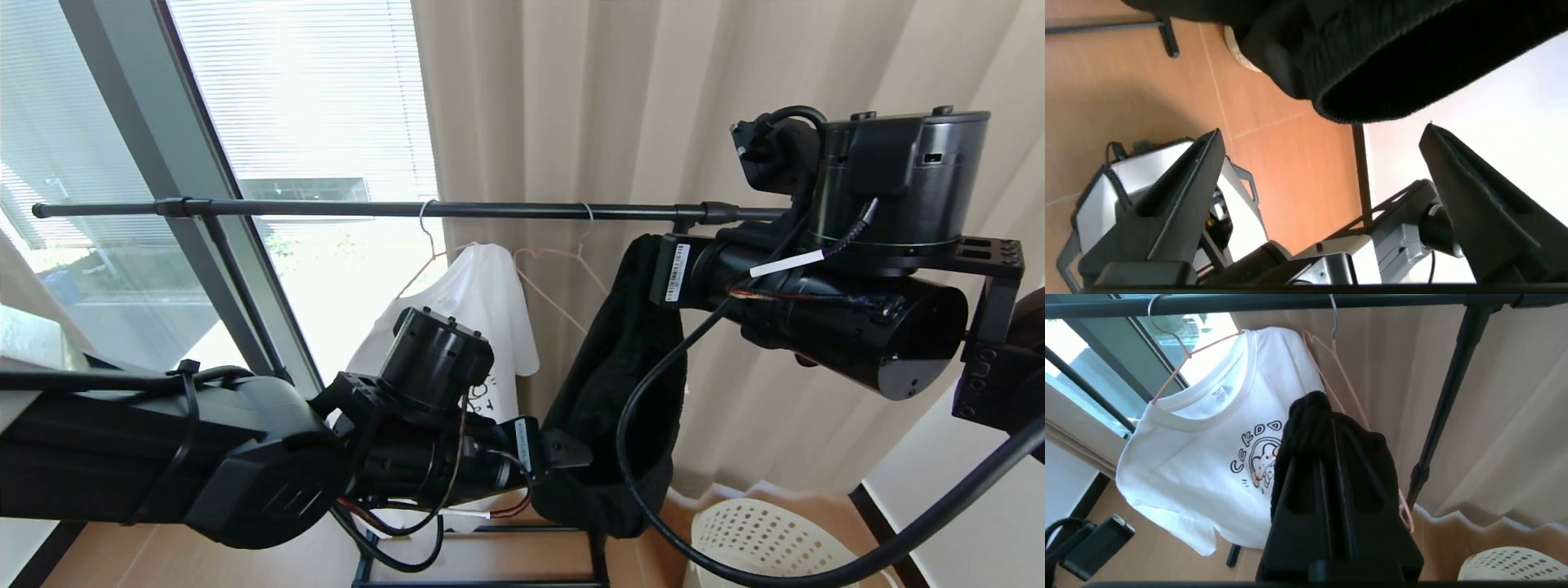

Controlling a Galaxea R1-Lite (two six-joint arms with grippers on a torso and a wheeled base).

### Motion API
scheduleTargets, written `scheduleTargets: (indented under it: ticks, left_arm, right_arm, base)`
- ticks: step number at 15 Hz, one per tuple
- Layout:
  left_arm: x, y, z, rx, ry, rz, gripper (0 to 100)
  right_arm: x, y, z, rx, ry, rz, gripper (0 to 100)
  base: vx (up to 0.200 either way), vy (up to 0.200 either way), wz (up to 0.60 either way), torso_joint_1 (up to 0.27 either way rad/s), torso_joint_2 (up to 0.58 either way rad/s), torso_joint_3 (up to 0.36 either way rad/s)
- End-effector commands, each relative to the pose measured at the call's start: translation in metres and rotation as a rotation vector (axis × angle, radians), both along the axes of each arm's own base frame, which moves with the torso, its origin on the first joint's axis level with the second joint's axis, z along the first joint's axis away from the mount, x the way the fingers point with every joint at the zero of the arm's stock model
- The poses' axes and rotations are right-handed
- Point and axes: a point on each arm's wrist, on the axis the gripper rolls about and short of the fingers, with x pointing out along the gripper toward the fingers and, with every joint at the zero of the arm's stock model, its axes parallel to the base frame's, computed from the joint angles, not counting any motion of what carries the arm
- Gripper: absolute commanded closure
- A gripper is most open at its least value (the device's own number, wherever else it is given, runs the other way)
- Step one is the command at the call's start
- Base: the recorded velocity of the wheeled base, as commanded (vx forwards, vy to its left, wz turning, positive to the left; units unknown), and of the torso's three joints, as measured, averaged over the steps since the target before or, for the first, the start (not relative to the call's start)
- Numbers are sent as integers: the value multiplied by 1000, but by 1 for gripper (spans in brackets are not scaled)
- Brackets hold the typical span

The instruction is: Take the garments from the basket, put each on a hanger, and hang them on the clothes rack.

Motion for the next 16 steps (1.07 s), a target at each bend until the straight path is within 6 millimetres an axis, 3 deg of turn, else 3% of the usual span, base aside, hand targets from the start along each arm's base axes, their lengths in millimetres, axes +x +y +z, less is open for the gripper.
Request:
scheduleTargets:
  ticks: [1, 9, 16]
  left_arm:
    - [-3, -8, -3, -8, 9, -11, 0]
    - [1, -33, -16, -25, 65, 148, 0]
    - [-4, -44, -26, 0, 76, 146, 0]
  right_arm:
    - [-1, 4, -1, 12, 5, 8, 100]
    - [-2, 12, -3, 35, -19, -7, 100]
    - [-2, 12, -1, 46, -32, -10, 100]
  base:
    - [0, 0, 0, 0, 0, 0]
    - [0, 0, 0, 0, 0, 0]
    - [0, 0, 0, 0, 0, 0]
